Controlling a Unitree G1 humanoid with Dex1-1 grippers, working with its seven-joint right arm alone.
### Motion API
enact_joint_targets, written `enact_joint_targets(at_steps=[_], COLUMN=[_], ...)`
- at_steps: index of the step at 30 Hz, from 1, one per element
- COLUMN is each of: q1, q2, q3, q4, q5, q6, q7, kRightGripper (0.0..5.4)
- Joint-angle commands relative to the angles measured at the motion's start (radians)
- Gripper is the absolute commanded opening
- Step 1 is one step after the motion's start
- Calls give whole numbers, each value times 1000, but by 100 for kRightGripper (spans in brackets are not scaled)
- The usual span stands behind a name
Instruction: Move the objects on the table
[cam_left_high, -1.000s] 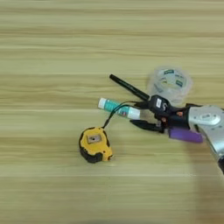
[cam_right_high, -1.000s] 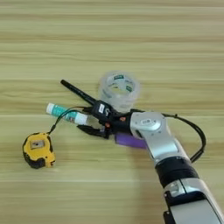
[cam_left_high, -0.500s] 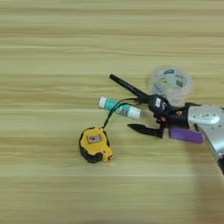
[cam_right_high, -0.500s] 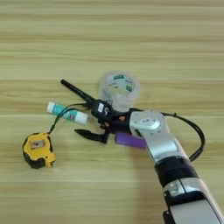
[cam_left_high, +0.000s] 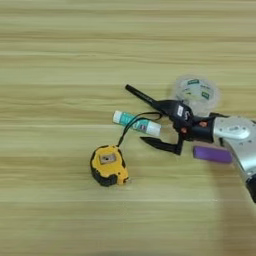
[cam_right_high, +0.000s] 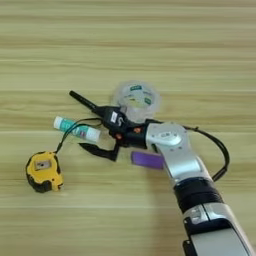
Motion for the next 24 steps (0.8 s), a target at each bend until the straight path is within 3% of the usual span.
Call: enact_joint_targets(at_steps=[1, 7, 15, 24], q1=[-62, -52, -11, 7], q2=[-16, -14, -12, -14], q3=[-39, -55, -53, 10], q4=[-86, -157, -312, -451], q5=[50, 87, 187, 198], q6=[2, 33, 134, 224], q7=[-20, -9, 44, 97], kRightGripper=[538, 538, 538, 538])
